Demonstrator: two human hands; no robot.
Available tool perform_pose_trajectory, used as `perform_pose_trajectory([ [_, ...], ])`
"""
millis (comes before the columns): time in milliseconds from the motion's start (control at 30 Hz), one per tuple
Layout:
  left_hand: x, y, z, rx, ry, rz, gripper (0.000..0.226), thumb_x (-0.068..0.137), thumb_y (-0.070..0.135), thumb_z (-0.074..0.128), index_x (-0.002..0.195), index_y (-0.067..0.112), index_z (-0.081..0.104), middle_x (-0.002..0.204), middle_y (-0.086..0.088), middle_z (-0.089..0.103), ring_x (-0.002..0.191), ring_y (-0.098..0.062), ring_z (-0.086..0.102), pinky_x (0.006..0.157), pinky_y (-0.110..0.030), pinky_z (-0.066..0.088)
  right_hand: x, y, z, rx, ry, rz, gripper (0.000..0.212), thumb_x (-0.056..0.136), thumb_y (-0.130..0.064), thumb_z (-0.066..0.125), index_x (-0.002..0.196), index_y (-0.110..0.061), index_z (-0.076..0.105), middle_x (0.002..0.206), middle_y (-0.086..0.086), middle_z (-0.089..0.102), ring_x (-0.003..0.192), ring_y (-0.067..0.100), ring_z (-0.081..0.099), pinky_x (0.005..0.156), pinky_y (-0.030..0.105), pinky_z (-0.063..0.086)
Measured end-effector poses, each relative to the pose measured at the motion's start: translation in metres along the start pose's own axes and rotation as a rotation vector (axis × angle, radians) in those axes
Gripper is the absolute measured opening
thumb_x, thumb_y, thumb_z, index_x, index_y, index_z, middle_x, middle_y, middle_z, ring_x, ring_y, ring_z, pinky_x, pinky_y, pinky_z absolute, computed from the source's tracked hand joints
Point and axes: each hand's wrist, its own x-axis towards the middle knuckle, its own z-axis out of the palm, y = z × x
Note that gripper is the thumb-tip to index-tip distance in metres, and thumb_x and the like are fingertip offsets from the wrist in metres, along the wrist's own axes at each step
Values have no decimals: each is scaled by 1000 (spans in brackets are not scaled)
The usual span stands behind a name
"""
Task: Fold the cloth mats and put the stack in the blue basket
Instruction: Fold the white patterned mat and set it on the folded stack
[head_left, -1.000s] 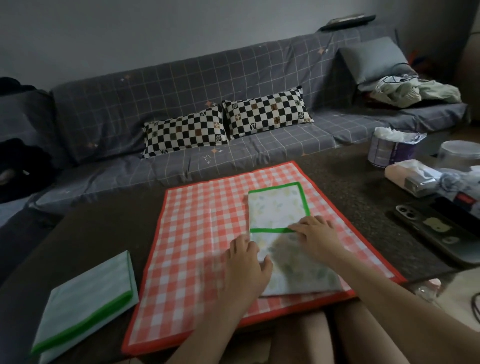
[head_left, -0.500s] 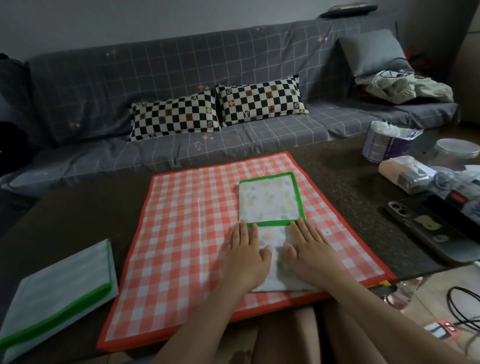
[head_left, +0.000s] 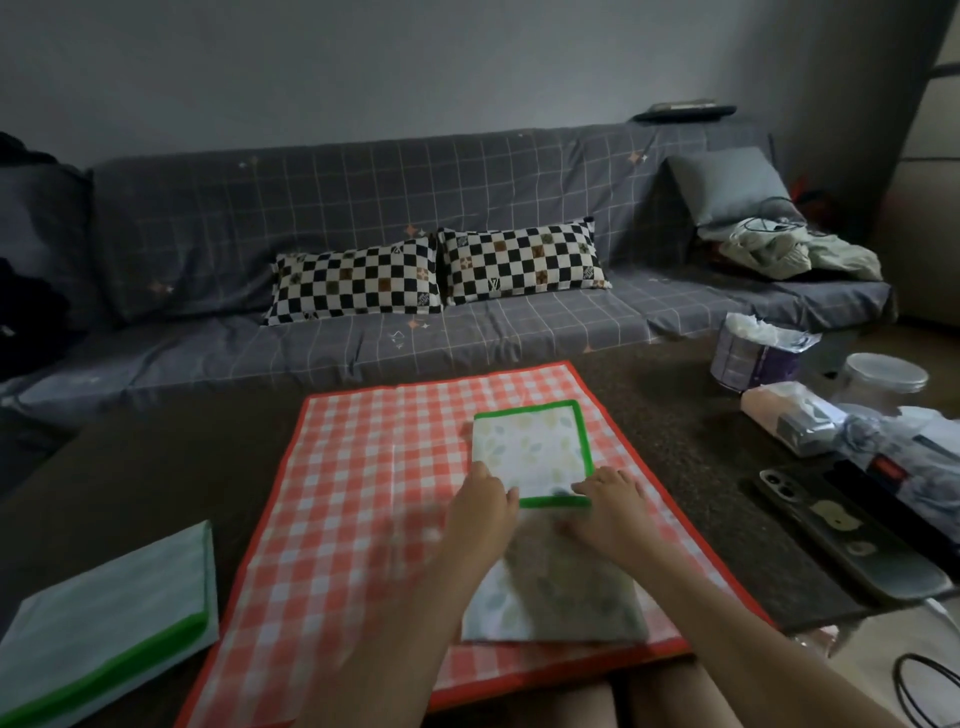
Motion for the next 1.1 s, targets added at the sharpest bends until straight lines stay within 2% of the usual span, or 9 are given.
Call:
perform_pose_trajectory([
  [133,10,-5,8,-230,57,-213,23,99,30,46,96,8,53,114,-8,49,70,-8,43,69,-21,36,10,3,-1,276,-11,107,55,78,-44,70,125,-21,55,125,3,51,103,17,56,81,25,48],
  [233,17,-9,13,-370,153,-329,15,96,24,53,95,10,47,111,-9,49,74,-12,45,66,-21,38,17,6,6,351,67,199,56,80,-41,69,126,-17,47,123,5,50,102,19,56,81,29,51],
  [333,25,-12,15,-410,155,-392,21,94,23,56,107,7,49,113,-8,48,74,-12,47,55,-17,35,26,4,6,417,111,323,52,82,-39,68,123,-13,47,118,7,53,97,20,59,80,34,55],
  [467,34,-21,17,-444,146,-457,32,91,24,62,115,4,54,110,-6,60,83,-13,52,64,-19,39,37,2,10,472,123,441,24,86,-34,63,97,-14,57,86,2,61,75,17,64,70,35,58],
  [733,39,-29,22,-622,170,-531,18,83,28,71,82,15,58,81,-2,68,73,-19,66,64,-31,52,51,21,11,615,141,441,15,84,-28,67,81,-14,66,77,7,68,68,19,61,66,34,51],
  [800,38,-30,21,-679,177,-521,18,85,29,69,82,14,60,71,-1,66,65,-15,63,57,-27,48,52,26,11,703,154,423,15,82,-28,70,79,-15,66,73,5,68,67,19,60,69,36,51],
  [867,35,-29,17,-777,171,-518,19,87,29,67,85,11,61,63,0,65,59,-11,60,52,-21,42,52,31,10,810,140,402,16,82,-26,71,80,-11,67,69,4,68,57,15,56,62,33,49],
  [1000,32,-36,9,-995,105,-528,23,88,25,67,94,3,64,64,-4,66,47,-5,57,47,-18,43,46,36,4,1027,82,343,15,86,-15,67,90,-1,66,76,11,66,53,14,55,53,25,51],
  [1100,26,-40,0,-1090,27,-516,26,93,33,59,97,8,66,71,-4,68,58,-10,62,52,-22,45,43,42,3,1209,39,285,20,94,-18,55,93,-1,64,85,16,64,63,18,61,51,23,51],
])
